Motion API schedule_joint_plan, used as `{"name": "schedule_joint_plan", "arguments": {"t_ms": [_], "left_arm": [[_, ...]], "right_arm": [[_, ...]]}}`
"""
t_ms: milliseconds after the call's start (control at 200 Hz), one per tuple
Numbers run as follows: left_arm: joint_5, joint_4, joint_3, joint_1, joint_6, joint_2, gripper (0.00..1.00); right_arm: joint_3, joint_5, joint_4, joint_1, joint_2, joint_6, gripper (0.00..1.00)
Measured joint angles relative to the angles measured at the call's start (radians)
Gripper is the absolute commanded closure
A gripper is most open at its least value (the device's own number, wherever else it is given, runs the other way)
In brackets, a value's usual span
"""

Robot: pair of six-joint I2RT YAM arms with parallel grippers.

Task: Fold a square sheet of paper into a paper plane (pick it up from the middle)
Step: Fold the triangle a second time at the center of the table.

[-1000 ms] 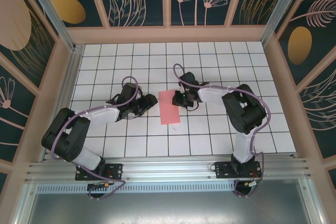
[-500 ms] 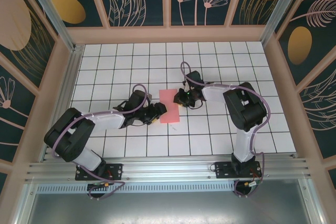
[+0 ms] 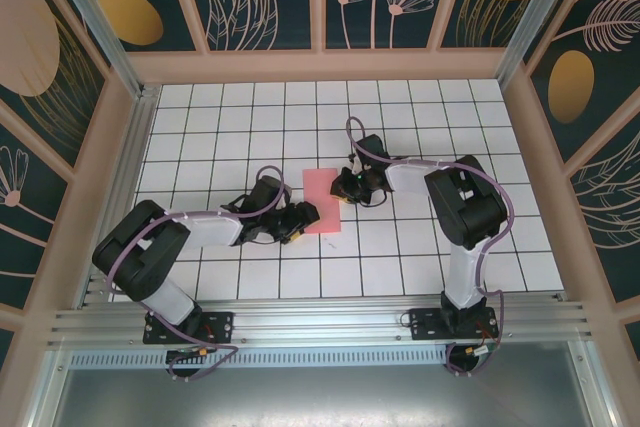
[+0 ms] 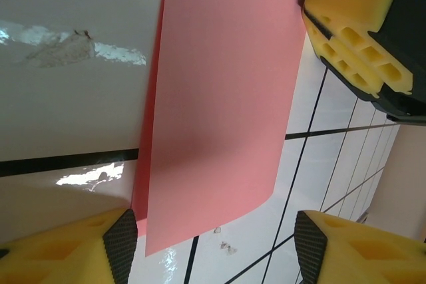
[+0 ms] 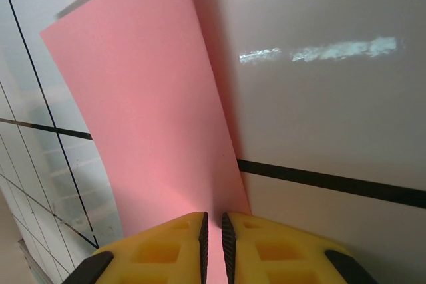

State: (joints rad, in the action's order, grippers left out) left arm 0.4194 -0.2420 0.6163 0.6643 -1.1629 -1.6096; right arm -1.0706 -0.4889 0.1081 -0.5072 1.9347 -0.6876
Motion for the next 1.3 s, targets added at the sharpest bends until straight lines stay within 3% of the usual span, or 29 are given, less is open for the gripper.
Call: {"name": "schedule_joint_plan", "arguments": {"t_ms": [230, 380, 545, 801, 1086, 1301], "left_arm": [[0.010, -0.020, 0.000, 0.000, -0.029, -0.007, 0.65], [-0.019, -0.018, 0.000, 0.000, -0.042, -0.007, 0.87], [-0.074, 0.014, 0.004, 0.003, -0.032, -0.007, 1.00], [-0.140, 0.145, 0.064, 0.003, 0.029, -0.012, 1.00], [-0.167, 0.216, 0.125, 0.004, 0.077, -0.019, 1.00], [-0.166, 0.225, 0.142, 0.003, 0.089, -0.018, 0.77]], "right_arm": [[0.000, -0.011, -0.004, 0.005, 0.004, -0.003, 0.82], [0.000, -0.019, -0.007, 0.006, 0.004, -0.003, 0.82], [0.012, -0.037, -0.020, 0.013, -0.008, 0.005, 0.78], [0.048, -0.061, -0.023, 0.010, -0.093, 0.063, 0.79], [0.043, -0.051, -0.006, -0.028, -0.072, 0.087, 0.83], [0.029, -0.034, 0.018, -0.026, -0.028, 0.088, 0.84]]}}
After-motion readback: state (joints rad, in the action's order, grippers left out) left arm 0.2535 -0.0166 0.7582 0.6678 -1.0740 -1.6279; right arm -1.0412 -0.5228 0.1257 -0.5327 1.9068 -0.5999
